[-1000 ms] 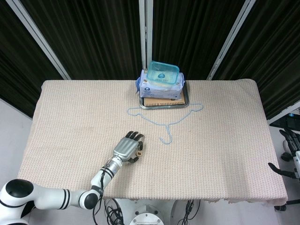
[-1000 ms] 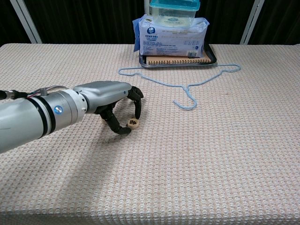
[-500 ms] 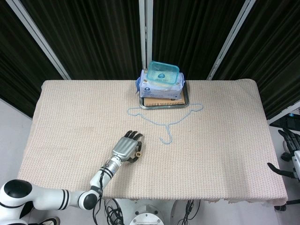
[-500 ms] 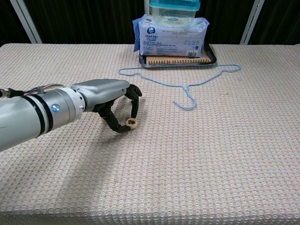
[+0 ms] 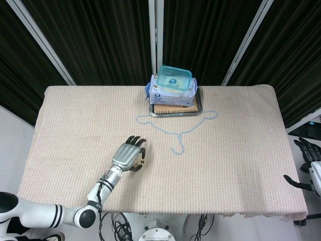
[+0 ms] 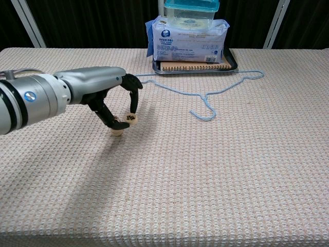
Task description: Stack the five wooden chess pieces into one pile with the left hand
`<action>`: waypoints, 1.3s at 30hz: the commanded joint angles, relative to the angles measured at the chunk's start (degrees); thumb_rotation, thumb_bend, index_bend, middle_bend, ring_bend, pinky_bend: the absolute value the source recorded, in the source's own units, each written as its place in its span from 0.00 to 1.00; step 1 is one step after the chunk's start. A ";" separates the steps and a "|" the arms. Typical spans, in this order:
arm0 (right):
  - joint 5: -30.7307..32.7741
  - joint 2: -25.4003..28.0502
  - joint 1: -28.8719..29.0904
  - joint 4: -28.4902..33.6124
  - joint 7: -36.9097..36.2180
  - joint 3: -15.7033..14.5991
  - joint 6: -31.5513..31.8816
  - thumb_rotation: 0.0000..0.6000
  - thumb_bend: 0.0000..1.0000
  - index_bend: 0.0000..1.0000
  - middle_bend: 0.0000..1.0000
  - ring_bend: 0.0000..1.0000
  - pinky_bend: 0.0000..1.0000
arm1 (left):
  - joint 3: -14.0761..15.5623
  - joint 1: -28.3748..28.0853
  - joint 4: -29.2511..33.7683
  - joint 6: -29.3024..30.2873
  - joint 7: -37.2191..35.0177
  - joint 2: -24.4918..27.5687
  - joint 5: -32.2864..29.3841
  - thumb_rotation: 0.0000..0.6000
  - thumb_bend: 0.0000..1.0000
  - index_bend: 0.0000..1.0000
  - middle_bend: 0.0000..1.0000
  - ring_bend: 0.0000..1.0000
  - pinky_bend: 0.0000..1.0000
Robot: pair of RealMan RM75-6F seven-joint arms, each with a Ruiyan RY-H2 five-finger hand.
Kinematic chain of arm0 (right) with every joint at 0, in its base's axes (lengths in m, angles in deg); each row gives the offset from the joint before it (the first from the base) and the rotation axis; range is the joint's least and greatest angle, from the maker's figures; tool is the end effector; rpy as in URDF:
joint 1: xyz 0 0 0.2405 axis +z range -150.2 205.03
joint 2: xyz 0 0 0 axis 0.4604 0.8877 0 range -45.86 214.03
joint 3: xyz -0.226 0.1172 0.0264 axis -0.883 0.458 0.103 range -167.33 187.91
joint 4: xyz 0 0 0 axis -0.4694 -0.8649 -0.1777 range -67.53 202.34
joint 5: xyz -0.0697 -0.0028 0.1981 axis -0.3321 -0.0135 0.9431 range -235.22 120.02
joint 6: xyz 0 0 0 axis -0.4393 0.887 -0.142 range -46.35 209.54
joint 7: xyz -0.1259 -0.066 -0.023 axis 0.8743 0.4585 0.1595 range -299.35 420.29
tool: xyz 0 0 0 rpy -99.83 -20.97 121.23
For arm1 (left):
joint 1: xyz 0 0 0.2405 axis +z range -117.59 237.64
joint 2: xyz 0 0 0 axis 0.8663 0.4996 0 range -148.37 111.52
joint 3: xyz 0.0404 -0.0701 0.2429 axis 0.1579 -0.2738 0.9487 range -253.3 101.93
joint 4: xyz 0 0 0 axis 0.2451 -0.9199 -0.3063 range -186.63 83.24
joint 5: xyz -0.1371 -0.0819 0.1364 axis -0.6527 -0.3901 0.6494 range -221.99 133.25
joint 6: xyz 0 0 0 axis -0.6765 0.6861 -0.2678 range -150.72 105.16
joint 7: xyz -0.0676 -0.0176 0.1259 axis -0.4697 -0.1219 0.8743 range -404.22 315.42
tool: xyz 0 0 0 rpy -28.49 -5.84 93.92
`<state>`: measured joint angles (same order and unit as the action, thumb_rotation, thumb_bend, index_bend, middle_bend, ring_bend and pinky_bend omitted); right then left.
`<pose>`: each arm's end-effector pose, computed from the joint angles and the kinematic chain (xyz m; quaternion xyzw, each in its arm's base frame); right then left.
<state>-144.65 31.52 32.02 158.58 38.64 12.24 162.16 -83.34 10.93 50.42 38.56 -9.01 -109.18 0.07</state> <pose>-0.3312 -0.1768 0.2160 0.5708 -0.4604 0.4065 0.5449 -0.0890 0.2960 -0.0407 -0.7596 -0.4277 -0.3293 0.3628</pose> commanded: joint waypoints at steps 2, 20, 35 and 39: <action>-0.01 -0.11 0.09 0.21 0.52 -0.07 -0.16 1.00 0.12 0.00 0.00 0.00 0.00 | 0.04 0.29 1.50 1.17 1.09 1.50 -1.02 1.00 0.27 0.49 0.10 0.00 0.00; 0.55 -0.19 0.42 0.45 1.32 -0.08 -0.99 1.00 0.12 0.00 0.00 0.00 0.00 | 0.76 0.56 0.76 0.60 0.31 2.43 -2.54 1.00 0.27 0.49 0.10 0.00 0.00; 0.50 -0.11 0.37 0.69 1.68 -0.19 -0.96 1.00 0.12 0.00 0.00 0.00 0.00 | 1.22 0.74 -0.04 0.25 -0.41 2.42 -2.40 1.00 0.27 0.45 0.10 0.00 0.00; 0.58 -0.14 0.35 0.67 1.69 -0.16 -0.91 1.00 0.12 0.00 0.00 0.00 0.00 | 1.32 0.92 0.12 0.37 -0.62 2.60 -2.35 1.00 0.27 0.42 0.10 0.00 0.00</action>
<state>-144.07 31.38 32.37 159.25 40.33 12.08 161.24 -82.01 11.82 50.52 38.90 -9.61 -106.60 -2.29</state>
